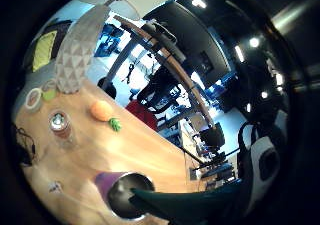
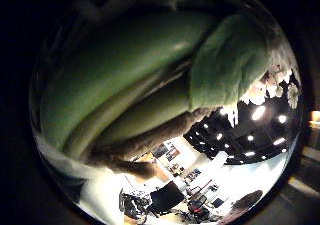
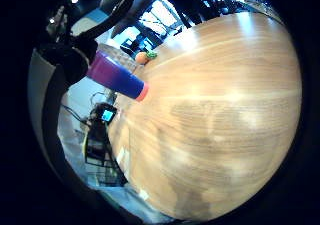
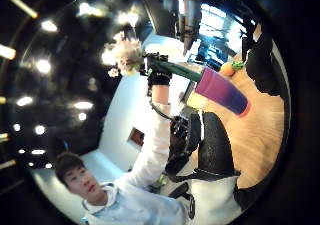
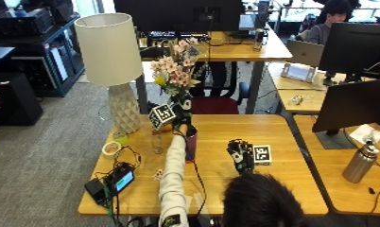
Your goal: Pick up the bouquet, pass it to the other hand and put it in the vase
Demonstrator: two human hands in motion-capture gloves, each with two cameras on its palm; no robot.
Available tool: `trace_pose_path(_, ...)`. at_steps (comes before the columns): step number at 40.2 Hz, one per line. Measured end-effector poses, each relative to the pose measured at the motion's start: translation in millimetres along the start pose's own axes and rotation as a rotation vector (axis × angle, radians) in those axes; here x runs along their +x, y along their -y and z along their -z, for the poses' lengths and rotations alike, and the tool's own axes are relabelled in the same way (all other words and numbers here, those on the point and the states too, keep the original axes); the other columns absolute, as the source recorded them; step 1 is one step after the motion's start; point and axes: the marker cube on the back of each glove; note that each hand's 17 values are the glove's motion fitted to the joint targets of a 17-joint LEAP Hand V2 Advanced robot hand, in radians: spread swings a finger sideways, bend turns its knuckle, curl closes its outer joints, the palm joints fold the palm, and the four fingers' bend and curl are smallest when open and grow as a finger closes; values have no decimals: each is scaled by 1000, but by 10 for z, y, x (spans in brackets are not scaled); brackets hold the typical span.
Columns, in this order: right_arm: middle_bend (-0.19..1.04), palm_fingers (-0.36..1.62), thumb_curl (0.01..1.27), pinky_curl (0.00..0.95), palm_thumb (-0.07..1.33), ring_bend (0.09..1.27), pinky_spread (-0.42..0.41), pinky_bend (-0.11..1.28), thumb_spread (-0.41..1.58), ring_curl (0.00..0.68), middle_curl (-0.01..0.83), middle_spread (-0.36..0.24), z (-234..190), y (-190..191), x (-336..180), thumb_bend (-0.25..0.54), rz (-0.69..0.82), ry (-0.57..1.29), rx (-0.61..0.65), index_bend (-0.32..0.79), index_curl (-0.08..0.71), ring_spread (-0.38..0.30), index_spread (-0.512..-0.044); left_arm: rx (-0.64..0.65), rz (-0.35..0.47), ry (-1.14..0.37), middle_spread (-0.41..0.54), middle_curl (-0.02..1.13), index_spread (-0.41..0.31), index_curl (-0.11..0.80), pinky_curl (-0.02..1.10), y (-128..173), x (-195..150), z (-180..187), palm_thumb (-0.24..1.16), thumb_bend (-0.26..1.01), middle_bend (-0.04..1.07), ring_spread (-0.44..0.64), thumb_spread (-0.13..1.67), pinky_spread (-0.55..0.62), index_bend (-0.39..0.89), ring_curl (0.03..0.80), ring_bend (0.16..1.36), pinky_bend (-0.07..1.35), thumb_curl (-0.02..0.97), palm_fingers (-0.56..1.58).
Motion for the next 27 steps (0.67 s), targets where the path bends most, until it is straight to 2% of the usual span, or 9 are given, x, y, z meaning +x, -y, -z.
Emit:
trace_pose_path(2, 424, 1126, 486, 361, 752, 560, -59, 296, 1029, 431, 488, -87, -6, -17, -35, -23, 23, 34, -4, 124, 318, -129, -194, -163, 105, 36, -357, 562, -339, 598, 432, -232, 10, 113, 825, -32, 759, -393, 395, -437, 338, 483, 822, 610, 809, 1388)
trace_pose_path(5, 423, 1127, 486, 363, 752, 559, -54, 292, 1029, 431, 489, -87, -9, -50, -57, -23, 27, 76, -6, 123, 318, -129, -194, -333, 110, 84, -347, 542, -325, 573, 434, -472, -75, 255, 795, -55, 710, -390, 352, -445, 254, 467, 781, 637, 806, 1281)
trace_pose_path(7, 422, 1128, 487, 364, 755, 558, -53, 290, 1029, 432, 489, -87, -9, -66, -52, -21, 51, 98, -9, 123, 318, -129, -194, -456, 48, 61, -321, 511, -239, 505, 443, -628, -228, 321, 604, -144, 582, -362, 498, -414, 25, 460, 764, 692, 752, 948)
trace_pose_path(8, 422, 1127, 488, 365, 755, 558, -52, 285, 1029, 432, 490, -87, -6, -79, -32, -21, 61, 101, -13, 123, 318, -129, -194, -523, -3, 10, -241, 492, -146, 469, 431, -731, -312, 366, 445, -207, 475, -283, 581, -296, -61, 465, 748, 618, 697, 470)
trace_pose_path(10, 422, 1126, 489, 364, 758, 559, -51, 278, 1027, 433, 491, -87, 2, -114, 28, -21, 53, 98, -20, 124, 318, -129, -194, -590, -129, -144, -53, 544, -38, 469, 496, -921, -436, 477, 313, -194, 402, -96, 627, -61, -9, 530, 720, 587, 636, -194)
trace_pose_path(12, 418, 1126, 491, 366, 764, 559, -48, 276, 1027, 434, 489, -87, 16, -145, 88, -19, 31, 97, -24, 124, 318, -129, -194, -560, -203, -214, 61, 516, 40, 432, 478, -1027, -527, 591, 240, -155, 343, 25, 658, 61, 16, 505, 686, 557, 598, -307)
trace_pose_path(19, 410, 1126, 501, 367, 788, 559, -45, 260, 1014, 436, 491, -87, 109, -187, 236, -19, 8, 93, -7, 128, 321, -130, -195, -569, -16, 156, 288, 330, 191, 310, 332, -1214, -821, 831, 144, -71, 198, 275, 721, 326, 46, 335, 591, 443, 512, -158)
trace_pose_path(23, 409, 1121, 506, 369, 792, 558, -44, 248, 1011, 439, 491, -87, 143, -197, 342, -21, -100, 65, -2, 127, 321, -130, -194, -614, -233, 190, 323, 317, 186, 276, 314, -1256, -710, 570, 126, -56, 195, 346, 748, 405, 72, 316, 587, 430, 480, -118)
trace_pose_path(27, 405, 1123, 508, 371, 796, 555, -44, 242, 1008, 440, 491, -88, 142, -191, 380, -21, -117, 84, -3, 129, 323, -131, -193, -728, -352, 684, 206, 311, 62, 296, 310, -1271, -849, 254, 123, -35, 167, 347, 827, 442, 185, 304, 561, 427, 449, -4)
